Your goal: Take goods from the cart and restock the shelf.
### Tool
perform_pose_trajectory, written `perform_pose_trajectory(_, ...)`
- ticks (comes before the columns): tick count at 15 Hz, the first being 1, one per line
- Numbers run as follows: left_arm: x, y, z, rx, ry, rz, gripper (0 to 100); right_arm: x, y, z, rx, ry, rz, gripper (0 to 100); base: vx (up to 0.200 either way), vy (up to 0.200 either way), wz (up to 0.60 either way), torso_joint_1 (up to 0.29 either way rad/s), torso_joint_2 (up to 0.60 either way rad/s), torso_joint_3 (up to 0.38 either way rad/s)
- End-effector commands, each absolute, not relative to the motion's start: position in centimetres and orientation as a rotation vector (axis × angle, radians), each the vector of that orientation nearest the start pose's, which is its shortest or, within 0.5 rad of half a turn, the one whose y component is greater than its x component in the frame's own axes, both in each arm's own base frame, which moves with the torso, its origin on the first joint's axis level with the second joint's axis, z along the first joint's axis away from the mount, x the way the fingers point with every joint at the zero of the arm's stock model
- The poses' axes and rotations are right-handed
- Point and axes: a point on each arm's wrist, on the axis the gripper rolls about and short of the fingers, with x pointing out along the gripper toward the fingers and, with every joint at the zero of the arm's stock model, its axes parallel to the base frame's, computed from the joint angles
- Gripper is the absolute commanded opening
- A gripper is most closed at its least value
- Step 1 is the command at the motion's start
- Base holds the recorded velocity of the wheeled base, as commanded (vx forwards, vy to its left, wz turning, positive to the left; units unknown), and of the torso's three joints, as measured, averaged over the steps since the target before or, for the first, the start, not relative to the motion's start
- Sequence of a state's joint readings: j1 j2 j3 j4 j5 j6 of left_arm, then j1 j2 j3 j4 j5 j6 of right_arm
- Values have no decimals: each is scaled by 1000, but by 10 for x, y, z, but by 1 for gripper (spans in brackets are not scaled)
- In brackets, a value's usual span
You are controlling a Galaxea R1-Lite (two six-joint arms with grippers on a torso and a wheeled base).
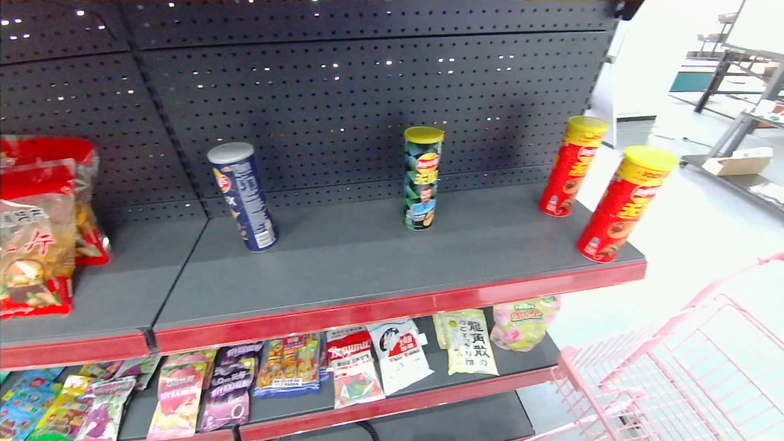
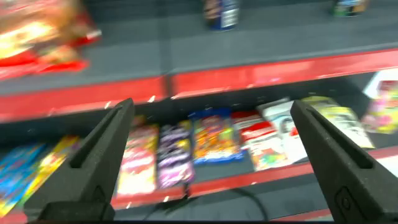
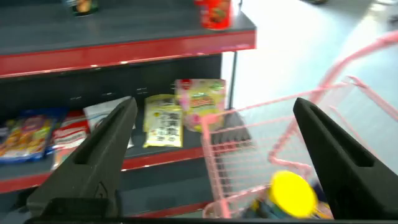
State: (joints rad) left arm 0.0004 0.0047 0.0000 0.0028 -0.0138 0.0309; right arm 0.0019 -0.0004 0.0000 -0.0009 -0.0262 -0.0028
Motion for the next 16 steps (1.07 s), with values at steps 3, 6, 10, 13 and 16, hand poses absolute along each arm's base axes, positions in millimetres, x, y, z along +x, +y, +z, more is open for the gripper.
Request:
perform_pose_trajectory(3,-22,0,75,31,7,-14,100,-23,-1,76,-3,-1,-25,100,0,0,-600,1,-1,4)
perform_pose_trajectory(6,-22,0,75,31,7,-14,100,-23,-1,76,-3,-1,-25,100,0,0,-600,4,1,4)
perform_pose_trajectory(10,-22,0,75,31,7,-14,100,-23,-1,76,-3,-1,-25,100,0,0,-600,4,4,2)
perform_pose_trajectory(13,-22,0,75,31,7,-14,100,-23,-1,76,-3,-1,-25,100,0,0,-600,1,1,4)
perform_pose_trajectory(16,-22,0,75,29,7,-14,100,-23,-1,76,-3,-1,-25,100,0,0,-200,1,-1,4)
